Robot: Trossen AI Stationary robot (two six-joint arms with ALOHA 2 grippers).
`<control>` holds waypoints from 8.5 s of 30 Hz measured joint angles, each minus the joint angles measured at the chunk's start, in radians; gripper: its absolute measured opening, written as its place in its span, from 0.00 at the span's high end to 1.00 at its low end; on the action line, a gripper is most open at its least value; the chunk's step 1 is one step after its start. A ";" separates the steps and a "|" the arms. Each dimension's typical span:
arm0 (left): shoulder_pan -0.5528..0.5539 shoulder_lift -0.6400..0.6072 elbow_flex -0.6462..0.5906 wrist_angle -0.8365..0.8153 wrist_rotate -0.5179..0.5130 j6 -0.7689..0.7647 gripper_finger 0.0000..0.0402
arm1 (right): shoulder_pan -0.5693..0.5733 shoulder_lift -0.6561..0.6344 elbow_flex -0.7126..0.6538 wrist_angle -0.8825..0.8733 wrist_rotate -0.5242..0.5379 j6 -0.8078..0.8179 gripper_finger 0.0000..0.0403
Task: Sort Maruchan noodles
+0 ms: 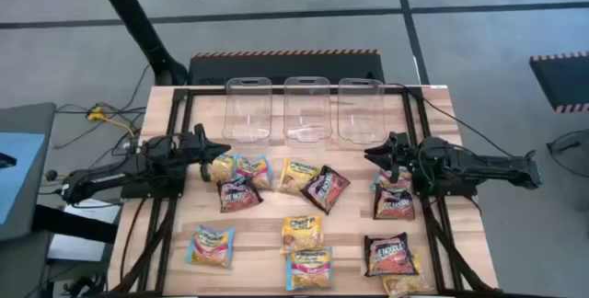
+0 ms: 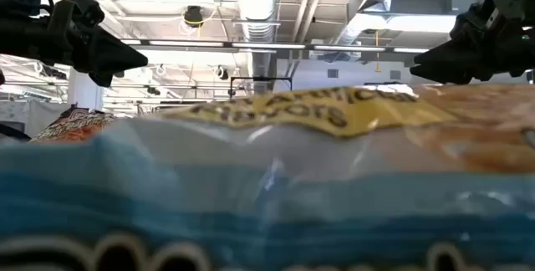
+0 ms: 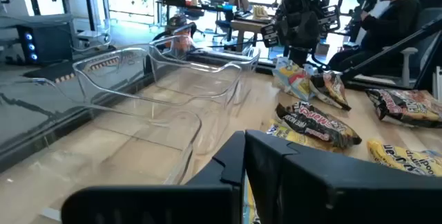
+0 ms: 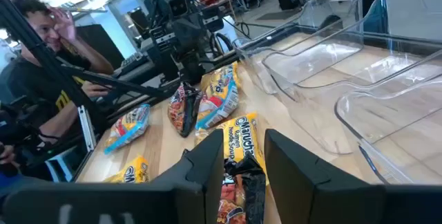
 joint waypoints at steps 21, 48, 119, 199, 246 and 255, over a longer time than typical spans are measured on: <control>0.000 0.000 0.000 0.005 -0.034 0.000 1.00 | 0.000 0.000 0.010 0.269 0.023 -0.006 0.62; 0.000 0.000 0.000 0.007 -0.043 -0.038 1.00 | 0.004 0.383 0.725 -0.355 -0.057 -0.183 0.46; 0.000 0.000 0.000 0.006 -0.031 -0.305 1.00 | 0.237 1.534 1.016 -0.463 -0.042 -0.689 0.46; 0.000 0.000 0.000 0.007 -0.035 -0.305 1.00 | 0.175 1.260 1.283 -0.884 0.854 -0.432 0.99; 0.000 0.000 0.000 0.058 -0.278 -0.392 1.00 | -0.520 1.379 0.780 -0.030 0.413 -0.992 0.99; 0.000 0.000 0.000 0.057 -0.311 -0.392 1.00 | -0.564 1.380 0.780 -0.031 0.417 -1.040 0.99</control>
